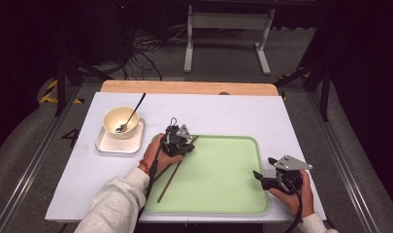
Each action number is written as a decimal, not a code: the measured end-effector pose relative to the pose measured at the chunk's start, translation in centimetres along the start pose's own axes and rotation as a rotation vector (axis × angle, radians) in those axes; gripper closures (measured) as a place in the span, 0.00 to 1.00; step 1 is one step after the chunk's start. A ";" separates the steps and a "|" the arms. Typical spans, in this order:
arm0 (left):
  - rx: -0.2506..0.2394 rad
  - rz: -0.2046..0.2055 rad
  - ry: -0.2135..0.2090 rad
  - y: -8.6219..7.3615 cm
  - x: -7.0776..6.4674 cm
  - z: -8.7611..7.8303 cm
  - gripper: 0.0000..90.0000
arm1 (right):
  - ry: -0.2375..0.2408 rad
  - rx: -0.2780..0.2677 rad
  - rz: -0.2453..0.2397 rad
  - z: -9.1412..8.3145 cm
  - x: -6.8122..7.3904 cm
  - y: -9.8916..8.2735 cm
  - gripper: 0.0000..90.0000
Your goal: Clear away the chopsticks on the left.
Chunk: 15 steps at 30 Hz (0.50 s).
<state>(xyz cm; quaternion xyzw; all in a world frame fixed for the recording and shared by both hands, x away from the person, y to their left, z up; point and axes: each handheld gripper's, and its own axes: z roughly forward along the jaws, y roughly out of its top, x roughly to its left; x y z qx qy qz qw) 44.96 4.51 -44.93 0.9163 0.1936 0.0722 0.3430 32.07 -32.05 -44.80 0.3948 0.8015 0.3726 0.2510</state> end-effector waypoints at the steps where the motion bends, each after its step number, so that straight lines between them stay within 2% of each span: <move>1: 0.002 0.001 0.002 -0.1 0.0 -0.1 1.00 | 0.001 0.002 -0.005 0.0 0.0 0.0 0.28; 11: -0.012 -0.034 0.026 -2.2 0.8 -1.7 1.00 | 0.001 0.003 -0.005 -0.1 0.1 -0.1 0.28; 13: -0.021 -0.055 0.024 -2.6 1.0 -1.9 1.00 | 0.002 0.005 -0.006 -0.1 0.1 -0.1 0.28; 15: -0.016 -0.050 0.035 -2.8 1.0 -2.1 1.00 | 0.002 0.007 -0.007 -0.1 0.1 -0.1 0.27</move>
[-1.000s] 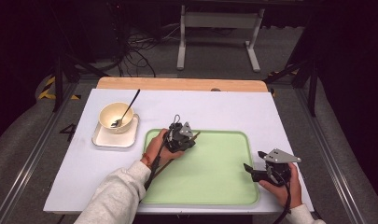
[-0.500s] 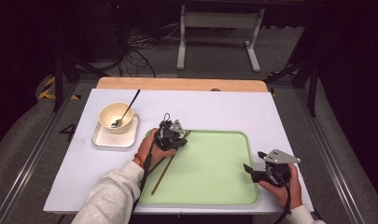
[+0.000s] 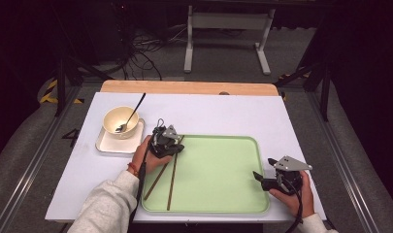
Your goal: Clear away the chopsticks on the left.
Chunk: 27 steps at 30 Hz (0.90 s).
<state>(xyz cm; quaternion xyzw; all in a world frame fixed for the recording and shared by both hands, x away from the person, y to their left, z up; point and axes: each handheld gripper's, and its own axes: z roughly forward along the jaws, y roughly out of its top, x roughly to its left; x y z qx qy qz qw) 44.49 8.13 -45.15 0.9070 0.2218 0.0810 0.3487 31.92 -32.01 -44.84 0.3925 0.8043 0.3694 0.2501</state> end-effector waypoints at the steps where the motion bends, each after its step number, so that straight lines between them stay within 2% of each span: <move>1: 0.010 0.009 0.003 -0.1 0.0 -0.2 1.00 | 0.000 0.000 0.000 0.0 0.0 0.0 0.27; 3: 0.019 0.015 0.017 -0.3 0.0 -0.5 1.00 | 0.001 0.001 0.001 0.0 0.0 0.0 0.27; 5: 0.022 0.014 0.010 -0.5 0.1 -0.7 1.00 | 0.001 0.001 0.001 0.0 0.0 0.0 0.27; 14: 0.018 -0.022 0.040 -2.3 1.1 -2.1 0.99 | 0.005 0.005 -0.001 0.1 0.1 0.0 0.27; 20: -0.005 -0.042 0.062 -3.1 1.6 -3.0 0.95 | 0.006 0.012 -0.003 0.1 0.1 -0.1 0.27; 27: -0.007 -0.043 0.085 -3.8 1.7 -3.8 0.95 | 0.009 0.017 -0.004 0.1 0.1 -0.1 0.27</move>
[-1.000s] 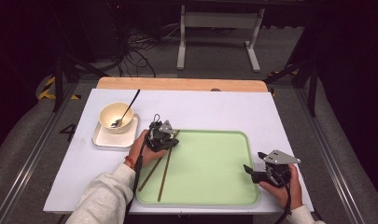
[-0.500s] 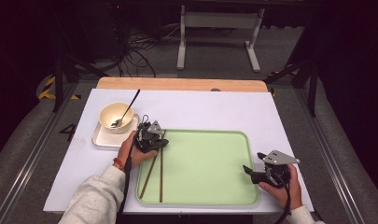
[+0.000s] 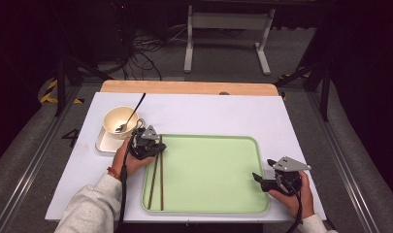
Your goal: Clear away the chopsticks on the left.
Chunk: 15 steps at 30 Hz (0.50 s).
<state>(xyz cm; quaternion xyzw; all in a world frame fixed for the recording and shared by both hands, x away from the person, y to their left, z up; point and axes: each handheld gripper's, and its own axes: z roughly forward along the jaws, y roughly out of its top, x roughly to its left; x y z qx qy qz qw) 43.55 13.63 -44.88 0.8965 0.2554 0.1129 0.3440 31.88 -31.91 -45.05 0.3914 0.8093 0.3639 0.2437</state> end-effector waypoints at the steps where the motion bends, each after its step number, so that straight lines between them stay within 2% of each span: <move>1: 0.002 -0.005 0.004 -0.1 0.0 -0.1 0.95 | 0.000 0.000 0.000 0.0 0.0 0.0 0.27; 3: -0.005 -0.017 0.000 -0.3 0.1 -0.2 0.93 | -0.001 0.001 -0.001 0.0 0.0 0.0 0.27; 8: -0.001 -0.007 0.013 -0.7 -0.1 -0.6 0.94 | -0.001 0.002 -0.002 0.0 0.0 0.0 0.27; 15: -0.003 -0.003 0.011 -0.7 -0.5 -0.7 0.94 | 0.000 0.003 -0.003 -0.1 0.1 -0.1 0.27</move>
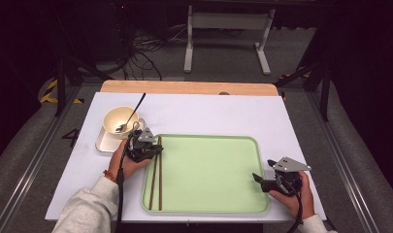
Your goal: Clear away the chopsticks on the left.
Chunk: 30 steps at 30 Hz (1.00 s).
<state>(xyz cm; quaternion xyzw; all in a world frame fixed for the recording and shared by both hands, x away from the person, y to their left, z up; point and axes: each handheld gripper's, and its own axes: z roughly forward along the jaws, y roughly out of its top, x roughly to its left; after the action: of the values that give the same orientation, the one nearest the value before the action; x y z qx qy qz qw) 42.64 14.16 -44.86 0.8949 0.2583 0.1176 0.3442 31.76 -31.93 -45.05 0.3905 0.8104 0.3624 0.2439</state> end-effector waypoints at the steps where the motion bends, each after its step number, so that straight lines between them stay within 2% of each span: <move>1: -0.011 -0.003 -0.007 0.0 -0.1 0.0 0.93 | 0.000 0.001 0.001 0.0 0.0 0.0 0.27; 4: -0.038 0.015 -0.023 0.2 -0.7 -0.2 0.94 | -0.002 0.001 0.001 0.0 0.0 0.0 0.27; 7: -0.069 0.027 -0.067 0.6 -1.8 -0.2 0.94 | -0.002 0.000 0.002 -0.1 0.0 -0.1 0.27; 9: -0.048 0.080 -0.090 0.9 -3.1 0.0 0.95 | -0.003 0.001 0.002 -0.1 0.0 -0.1 0.27; 13: -0.006 0.127 -0.133 0.6 -4.8 0.3 0.96 | -0.003 0.000 0.003 -0.1 0.0 -0.1 0.27; 18: 0.023 0.139 -0.146 -0.2 -5.7 0.1 0.97 | -0.004 -0.001 0.004 -0.2 0.0 -0.1 0.27; 24: 0.012 0.113 -0.166 -1.6 -6.0 -1.1 0.99 | -0.006 -0.001 0.004 -0.3 0.0 -0.2 0.27; 27: 0.016 0.102 -0.163 -2.5 -6.0 -1.7 0.99 | -0.007 0.000 0.003 -0.3 0.0 -0.2 0.27; 30: 0.029 0.113 -0.151 -3.1 -6.1 -2.4 0.99 | -0.010 -0.002 0.004 -0.4 0.0 -0.2 0.27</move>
<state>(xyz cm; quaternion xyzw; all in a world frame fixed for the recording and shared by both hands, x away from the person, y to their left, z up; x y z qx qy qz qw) 35.46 14.14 -45.39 0.9193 0.1826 0.0652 0.3426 31.39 -32.15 -44.95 0.3938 0.8080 0.3617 0.2474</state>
